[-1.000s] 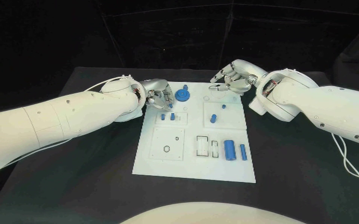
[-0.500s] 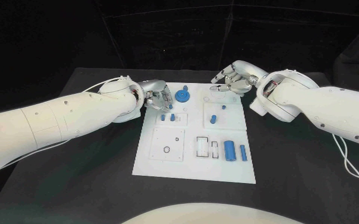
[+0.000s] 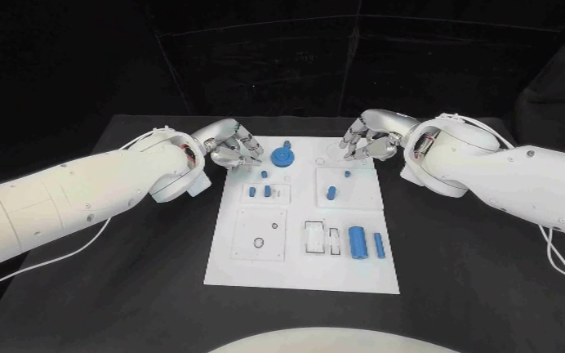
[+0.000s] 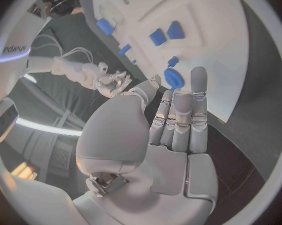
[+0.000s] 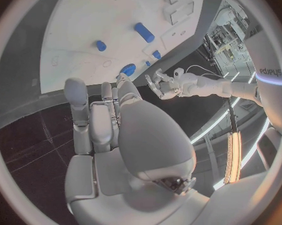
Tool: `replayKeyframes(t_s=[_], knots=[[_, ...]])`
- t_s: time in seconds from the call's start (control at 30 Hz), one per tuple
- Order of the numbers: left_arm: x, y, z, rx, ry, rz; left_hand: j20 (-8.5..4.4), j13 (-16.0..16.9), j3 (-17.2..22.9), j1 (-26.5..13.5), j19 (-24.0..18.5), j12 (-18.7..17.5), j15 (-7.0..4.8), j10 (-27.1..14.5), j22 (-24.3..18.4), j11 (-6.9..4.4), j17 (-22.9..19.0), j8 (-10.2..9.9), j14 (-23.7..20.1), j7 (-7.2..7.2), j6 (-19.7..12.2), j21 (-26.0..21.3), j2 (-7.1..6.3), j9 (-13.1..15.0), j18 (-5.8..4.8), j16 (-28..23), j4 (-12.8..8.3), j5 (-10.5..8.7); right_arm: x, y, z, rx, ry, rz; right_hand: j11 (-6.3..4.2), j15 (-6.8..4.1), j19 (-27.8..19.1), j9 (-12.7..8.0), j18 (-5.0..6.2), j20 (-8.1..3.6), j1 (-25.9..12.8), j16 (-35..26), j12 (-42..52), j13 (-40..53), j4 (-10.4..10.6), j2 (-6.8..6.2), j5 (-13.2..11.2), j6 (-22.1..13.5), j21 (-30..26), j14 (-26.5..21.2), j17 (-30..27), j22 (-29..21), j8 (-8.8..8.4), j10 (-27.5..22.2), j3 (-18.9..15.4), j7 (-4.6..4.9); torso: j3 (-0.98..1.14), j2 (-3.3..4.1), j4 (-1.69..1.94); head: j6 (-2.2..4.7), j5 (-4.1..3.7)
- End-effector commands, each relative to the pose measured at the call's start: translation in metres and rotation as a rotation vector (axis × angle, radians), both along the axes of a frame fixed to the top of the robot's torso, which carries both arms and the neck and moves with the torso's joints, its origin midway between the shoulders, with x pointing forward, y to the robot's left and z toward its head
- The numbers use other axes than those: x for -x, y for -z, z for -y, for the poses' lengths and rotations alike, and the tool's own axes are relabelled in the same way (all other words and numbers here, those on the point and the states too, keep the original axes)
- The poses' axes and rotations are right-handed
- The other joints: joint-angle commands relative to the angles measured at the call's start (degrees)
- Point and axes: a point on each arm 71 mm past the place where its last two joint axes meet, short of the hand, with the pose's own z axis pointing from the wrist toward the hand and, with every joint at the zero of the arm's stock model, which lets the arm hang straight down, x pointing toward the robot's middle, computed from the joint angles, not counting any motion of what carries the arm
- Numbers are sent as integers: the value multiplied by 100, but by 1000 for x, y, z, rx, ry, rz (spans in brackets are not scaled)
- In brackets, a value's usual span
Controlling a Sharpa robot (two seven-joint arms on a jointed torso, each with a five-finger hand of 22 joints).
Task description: Assemble the parts on the task board
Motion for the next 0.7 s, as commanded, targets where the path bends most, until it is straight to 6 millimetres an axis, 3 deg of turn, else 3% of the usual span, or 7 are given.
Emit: replayKeyframes(t_s=[0.03,0.27,0.43,0.7], knots=[[-1,-17,-5,529,-98,-53,-41,57,119,42,-27,203,-49,290,-41,-81,-171,149,-81,-70,213,-62,105,42,87,-93,-29,43,3,4,0,205,-42,96,24,-16,50,-7,17,-1,50,28,-200,-270,19,-12,-43,35,38,154,14,23,-58,65,33,-2,-4,8,-8,36,-99],[2,-22,-14,813,-172,-126,-71,60,188,-76,-130,325,-54,319,-137,-100,-728,207,-416,-80,161,-231,80,12,70,-404,-36,43,10,15,-3,272,-63,138,100,29,73,-13,3,45,27,62,-510,-665,89,-68,-94,-24,52,165,50,49,-193,-18,54,49,5,7,-6,50,-189],[4,-22,-15,852,-178,-151,-71,60,217,-69,-152,362,-57,321,-166,-104,-791,241,-475,-85,169,-279,90,9,70,-443,-63,44,11,20,-6,282,-70,140,120,42,92,-8,0,62,48,89,-591,-821,102,-65,-124,-19,74,174,74,79,-242,23,94,71,3,7,12,60,-208],[8,-22,-13,877,-173,-181,-74,60,242,-67,-174,401,-58,335,-195,-108,-827,278,-523,-85,181,-326,94,8,71,-471,-93,43,12,26,-12,298,-85,118,129,47,132,2,-7,69,171,91,-726,-1100,104,14,-354,95,131,175,51,153,-279,187,300,97,0,12,0,45,-203]])
